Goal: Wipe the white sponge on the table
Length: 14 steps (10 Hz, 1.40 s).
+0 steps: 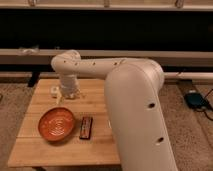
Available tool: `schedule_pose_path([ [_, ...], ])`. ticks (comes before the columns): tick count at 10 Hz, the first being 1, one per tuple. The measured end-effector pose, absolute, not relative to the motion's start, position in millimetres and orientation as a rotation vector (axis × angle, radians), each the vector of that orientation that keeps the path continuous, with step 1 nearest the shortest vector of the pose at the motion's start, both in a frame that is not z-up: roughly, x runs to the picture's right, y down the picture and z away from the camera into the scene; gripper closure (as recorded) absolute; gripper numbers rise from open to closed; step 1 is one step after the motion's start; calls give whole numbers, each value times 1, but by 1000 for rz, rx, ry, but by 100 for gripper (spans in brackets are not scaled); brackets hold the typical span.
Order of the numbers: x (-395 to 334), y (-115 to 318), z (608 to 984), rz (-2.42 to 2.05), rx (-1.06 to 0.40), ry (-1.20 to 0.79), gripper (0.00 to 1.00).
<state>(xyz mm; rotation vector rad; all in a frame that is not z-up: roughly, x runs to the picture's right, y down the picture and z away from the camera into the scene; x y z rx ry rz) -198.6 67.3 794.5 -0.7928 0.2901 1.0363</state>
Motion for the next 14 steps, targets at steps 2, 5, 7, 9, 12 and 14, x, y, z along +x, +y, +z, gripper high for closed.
schedule_pose_path([
  [2, -199, 67, 794, 1036, -793, 290, 20],
  [5, -186, 71, 808, 1046, -785, 336, 20],
  [7, -149, 63, 832, 1083, -755, 378, 20],
  [9, -95, 53, 854, 1143, -719, 426, 20],
  [12, -16, 46, 885, 1214, -655, 509, 20],
  [14, 24, 59, 899, 1263, -611, 554, 20],
])
